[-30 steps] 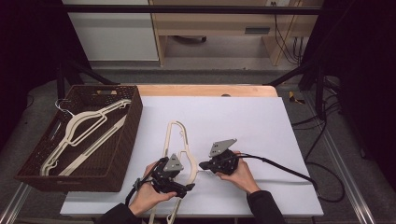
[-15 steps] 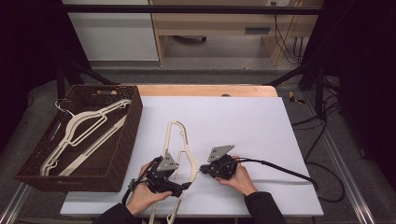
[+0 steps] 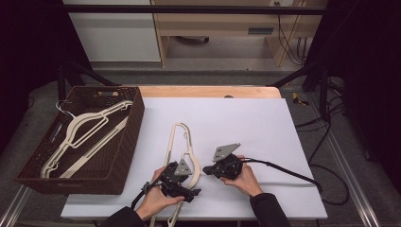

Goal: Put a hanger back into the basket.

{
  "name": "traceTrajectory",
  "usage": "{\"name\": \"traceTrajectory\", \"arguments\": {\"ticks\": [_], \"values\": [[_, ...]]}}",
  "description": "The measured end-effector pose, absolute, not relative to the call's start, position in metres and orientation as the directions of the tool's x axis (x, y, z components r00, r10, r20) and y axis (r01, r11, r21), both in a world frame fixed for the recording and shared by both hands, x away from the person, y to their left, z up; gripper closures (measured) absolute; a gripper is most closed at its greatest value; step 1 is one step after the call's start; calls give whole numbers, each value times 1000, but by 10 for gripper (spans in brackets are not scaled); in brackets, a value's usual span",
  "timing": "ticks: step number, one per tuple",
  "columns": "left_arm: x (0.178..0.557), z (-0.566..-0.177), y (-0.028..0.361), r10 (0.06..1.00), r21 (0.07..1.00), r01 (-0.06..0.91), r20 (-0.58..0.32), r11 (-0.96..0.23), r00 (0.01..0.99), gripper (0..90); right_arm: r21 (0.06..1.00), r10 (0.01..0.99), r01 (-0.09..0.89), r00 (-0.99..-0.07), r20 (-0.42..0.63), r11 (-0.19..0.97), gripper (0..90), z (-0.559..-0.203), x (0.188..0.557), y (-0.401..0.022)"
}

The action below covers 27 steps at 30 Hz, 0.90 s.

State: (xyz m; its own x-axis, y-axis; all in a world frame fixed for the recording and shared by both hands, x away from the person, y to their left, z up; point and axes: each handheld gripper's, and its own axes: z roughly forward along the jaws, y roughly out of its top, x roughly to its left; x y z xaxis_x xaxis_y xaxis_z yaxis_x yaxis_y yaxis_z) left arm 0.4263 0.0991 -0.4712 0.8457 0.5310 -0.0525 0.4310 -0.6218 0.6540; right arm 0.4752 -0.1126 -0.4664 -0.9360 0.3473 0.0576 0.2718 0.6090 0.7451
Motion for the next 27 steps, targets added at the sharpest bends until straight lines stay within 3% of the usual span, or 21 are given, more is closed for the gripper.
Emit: {"name": "traceTrajectory", "arguments": {"ticks": [5,12,17,22,27], "values": [[425,-473,93,552,656,436,-34,-616,833,345,756,349,258,-936,42,601,892,-455,470,-113],[425,-471,96,587,652,471,-50,-594,808,612,768,354,248,-935,31,590,900,-444,467,-117],[424,-470,96,580,658,465,-52,-592,813,541,772,365,253,-930,29,583,900,-449,468,-116],[424,-469,100,580,668,460,-51,-585,813,440,740,369,294,-927,68,605,793,-471,473,-107],[423,-467,102,571,680,449,-53,-580,819,400,711,361,297,-930,65,637,823,-480,473,-104]]}}
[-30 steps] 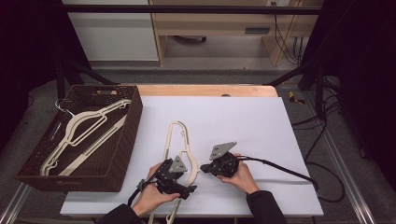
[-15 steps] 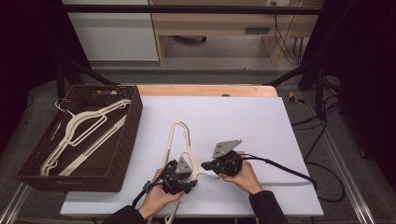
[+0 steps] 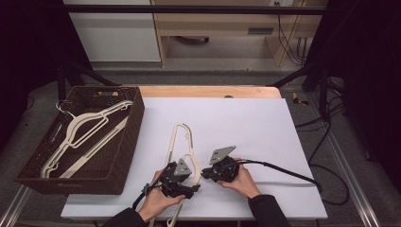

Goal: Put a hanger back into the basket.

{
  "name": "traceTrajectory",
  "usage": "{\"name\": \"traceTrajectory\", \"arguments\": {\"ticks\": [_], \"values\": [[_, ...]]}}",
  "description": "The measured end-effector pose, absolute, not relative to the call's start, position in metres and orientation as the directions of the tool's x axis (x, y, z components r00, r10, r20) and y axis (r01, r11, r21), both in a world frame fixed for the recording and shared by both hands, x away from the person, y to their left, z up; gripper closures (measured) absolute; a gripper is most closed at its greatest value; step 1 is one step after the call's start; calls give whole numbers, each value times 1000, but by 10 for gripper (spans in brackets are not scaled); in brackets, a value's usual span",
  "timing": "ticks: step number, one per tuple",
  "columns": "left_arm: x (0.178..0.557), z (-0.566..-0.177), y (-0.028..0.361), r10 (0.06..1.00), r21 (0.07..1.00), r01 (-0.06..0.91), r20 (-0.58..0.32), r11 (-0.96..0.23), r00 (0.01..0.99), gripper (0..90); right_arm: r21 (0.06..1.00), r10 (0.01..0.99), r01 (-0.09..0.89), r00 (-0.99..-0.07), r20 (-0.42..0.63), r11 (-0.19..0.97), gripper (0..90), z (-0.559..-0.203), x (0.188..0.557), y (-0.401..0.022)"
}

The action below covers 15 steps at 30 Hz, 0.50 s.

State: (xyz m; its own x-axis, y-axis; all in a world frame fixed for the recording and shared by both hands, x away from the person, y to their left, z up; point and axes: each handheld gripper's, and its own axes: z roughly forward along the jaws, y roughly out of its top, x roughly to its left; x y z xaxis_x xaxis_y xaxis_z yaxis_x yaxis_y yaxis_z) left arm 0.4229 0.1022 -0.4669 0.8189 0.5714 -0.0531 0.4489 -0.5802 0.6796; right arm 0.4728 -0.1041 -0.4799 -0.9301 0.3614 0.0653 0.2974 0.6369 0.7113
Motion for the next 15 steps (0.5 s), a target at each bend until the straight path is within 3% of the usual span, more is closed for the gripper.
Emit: {"name": "traceTrajectory", "arguments": {"ticks": [4,15], "values": [[422,-464,103,568,693,448,-67,-565,820,384,708,345,286,-936,64,646,875,-480,473,-104],[424,-471,98,564,655,460,-62,-600,824,364,719,330,274,-942,65,639,891,-470,473,-106]]}}
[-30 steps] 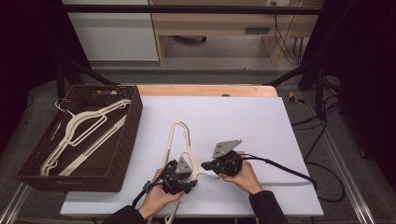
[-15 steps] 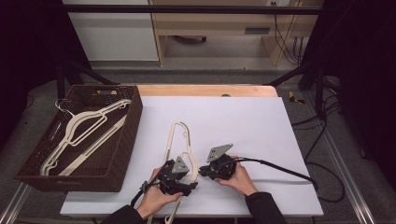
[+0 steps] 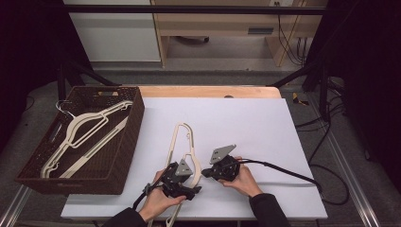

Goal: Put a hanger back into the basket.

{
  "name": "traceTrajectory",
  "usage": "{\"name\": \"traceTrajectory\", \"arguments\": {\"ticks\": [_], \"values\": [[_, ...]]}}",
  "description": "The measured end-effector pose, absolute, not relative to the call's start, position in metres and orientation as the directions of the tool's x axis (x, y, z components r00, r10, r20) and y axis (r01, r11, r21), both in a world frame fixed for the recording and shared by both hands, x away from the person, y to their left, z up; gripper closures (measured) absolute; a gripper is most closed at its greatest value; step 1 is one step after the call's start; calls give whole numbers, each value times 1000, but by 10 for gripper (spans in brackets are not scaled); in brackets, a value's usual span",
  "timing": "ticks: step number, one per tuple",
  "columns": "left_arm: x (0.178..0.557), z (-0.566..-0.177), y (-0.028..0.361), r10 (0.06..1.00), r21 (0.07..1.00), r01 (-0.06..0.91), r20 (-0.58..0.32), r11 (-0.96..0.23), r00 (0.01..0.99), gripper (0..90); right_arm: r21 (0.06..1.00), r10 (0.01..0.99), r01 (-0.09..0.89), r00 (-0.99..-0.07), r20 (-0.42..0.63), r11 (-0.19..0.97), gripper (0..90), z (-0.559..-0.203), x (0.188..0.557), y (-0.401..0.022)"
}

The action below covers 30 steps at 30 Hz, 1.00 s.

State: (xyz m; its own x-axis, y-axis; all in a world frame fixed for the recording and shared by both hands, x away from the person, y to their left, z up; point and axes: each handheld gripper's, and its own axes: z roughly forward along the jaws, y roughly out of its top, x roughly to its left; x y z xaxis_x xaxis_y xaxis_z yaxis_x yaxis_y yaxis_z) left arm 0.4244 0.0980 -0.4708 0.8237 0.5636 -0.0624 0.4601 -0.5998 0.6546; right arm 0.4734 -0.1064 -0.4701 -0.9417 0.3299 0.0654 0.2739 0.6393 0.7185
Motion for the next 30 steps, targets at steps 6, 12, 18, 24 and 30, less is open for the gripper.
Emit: {"name": "traceTrajectory", "arguments": {"ticks": [6,12,18,24,30], "values": [[424,-472,96,579,659,467,-57,-590,813,415,745,318,253,-946,57,617,893,-455,469,-111],[422,-472,93,599,656,463,-20,-596,800,534,738,338,257,-940,42,624,892,-448,466,-113],[418,-470,92,594,649,469,-32,-600,804,722,723,343,249,-939,18,645,891,-446,464,-107],[418,-469,93,611,644,493,-49,-585,790,731,733,350,258,-936,30,629,884,-443,463,-109],[416,-460,100,628,668,500,-62,-552,776,736,814,390,237,-921,14,531,707,-418,456,-123]]}}
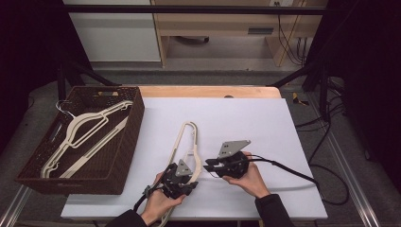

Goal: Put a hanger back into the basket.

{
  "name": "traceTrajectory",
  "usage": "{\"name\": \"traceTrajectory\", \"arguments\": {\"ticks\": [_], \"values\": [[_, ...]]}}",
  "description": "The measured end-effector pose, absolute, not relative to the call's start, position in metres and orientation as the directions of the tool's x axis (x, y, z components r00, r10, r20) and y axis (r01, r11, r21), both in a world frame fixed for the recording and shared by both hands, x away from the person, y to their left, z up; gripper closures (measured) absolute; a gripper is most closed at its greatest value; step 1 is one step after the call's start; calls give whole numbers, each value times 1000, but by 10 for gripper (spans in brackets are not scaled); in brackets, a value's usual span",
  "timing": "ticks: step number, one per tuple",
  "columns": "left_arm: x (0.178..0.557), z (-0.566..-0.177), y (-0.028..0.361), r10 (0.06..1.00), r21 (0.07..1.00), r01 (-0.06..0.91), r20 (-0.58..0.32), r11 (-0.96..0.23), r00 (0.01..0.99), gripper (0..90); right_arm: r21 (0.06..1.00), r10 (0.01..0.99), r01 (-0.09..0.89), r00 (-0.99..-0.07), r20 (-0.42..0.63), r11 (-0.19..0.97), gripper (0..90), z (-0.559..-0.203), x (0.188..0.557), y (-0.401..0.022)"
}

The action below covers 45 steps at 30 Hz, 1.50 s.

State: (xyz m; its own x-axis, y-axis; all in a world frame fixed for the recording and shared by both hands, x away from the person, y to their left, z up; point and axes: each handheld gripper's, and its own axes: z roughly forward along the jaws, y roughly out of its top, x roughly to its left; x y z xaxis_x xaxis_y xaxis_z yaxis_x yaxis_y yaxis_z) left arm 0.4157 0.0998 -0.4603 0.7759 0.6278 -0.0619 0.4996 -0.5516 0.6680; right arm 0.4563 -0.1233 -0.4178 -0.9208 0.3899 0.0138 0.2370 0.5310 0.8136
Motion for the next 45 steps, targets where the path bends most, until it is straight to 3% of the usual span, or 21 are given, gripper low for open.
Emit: {"name": "traceTrajectory", "arguments": {"ticks": [6,10,16,22,28,33,45], "values": [[414,-449,112,646,698,509,-86,-505,759,742,889,466,208,-885,-7,408,457,-393,448,-144],[413,-443,117,655,707,507,-82,-493,751,745,912,513,214,-859,4,351,359,-385,446,-159],[413,-438,124,660,720,507,-91,-474,746,748,909,540,254,-841,39,331,296,-388,449,-171],[413,-432,130,665,728,506,-92,-463,741,751,883,523,289,-850,59,369,290,-400,452,-161],[413,-430,133,667,733,499,-83,-462,740,753,860,462,322,-879,116,396,402,-420,457,-137],[413,-430,134,666,731,496,-77,-468,742,753,855,418,295,-903,103,427,504,-427,456,-110],[412,-432,131,659,726,490,-67,-483,749,751,880,378,258,-920,99,399,870,-430,456,-96]]}}
